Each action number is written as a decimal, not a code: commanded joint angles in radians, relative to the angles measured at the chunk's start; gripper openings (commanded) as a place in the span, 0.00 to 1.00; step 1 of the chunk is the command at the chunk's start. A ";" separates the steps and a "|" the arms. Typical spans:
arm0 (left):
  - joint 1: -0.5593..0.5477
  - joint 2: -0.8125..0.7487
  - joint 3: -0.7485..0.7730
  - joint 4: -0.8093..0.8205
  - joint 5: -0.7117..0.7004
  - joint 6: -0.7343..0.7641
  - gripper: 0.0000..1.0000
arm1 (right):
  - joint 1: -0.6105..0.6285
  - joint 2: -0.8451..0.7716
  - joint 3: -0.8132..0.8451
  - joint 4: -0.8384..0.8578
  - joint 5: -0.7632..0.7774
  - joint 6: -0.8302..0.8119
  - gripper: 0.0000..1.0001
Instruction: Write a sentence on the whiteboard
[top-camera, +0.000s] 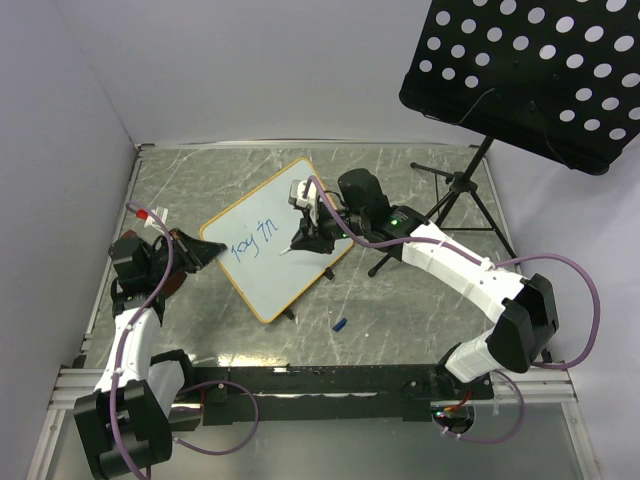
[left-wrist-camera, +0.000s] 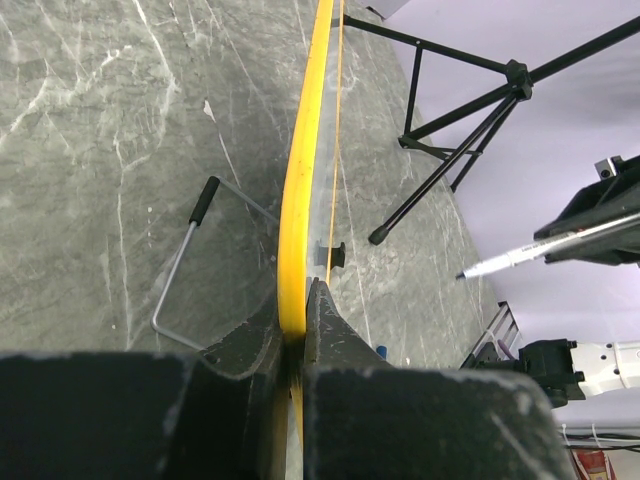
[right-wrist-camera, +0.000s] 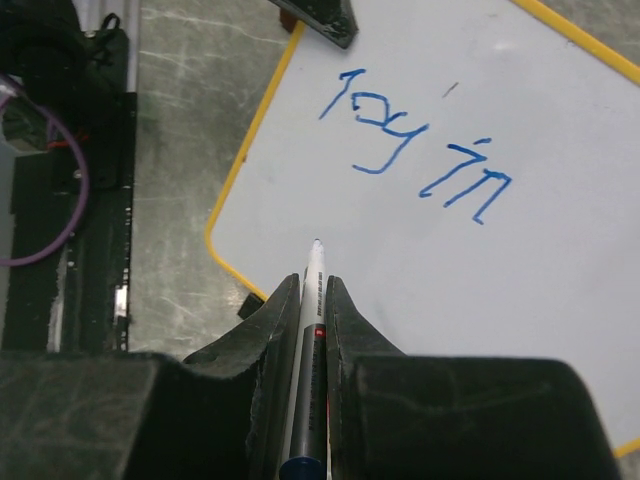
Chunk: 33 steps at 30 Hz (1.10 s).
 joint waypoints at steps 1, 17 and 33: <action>-0.011 -0.008 0.022 -0.007 -0.012 0.123 0.01 | -0.004 0.003 0.014 0.090 0.077 -0.017 0.00; -0.014 -0.025 0.010 0.023 0.007 0.105 0.01 | -0.018 0.047 -0.039 0.314 0.232 0.014 0.00; -0.017 -0.008 0.011 0.026 0.011 0.106 0.01 | -0.087 0.153 -0.067 0.483 0.265 0.066 0.00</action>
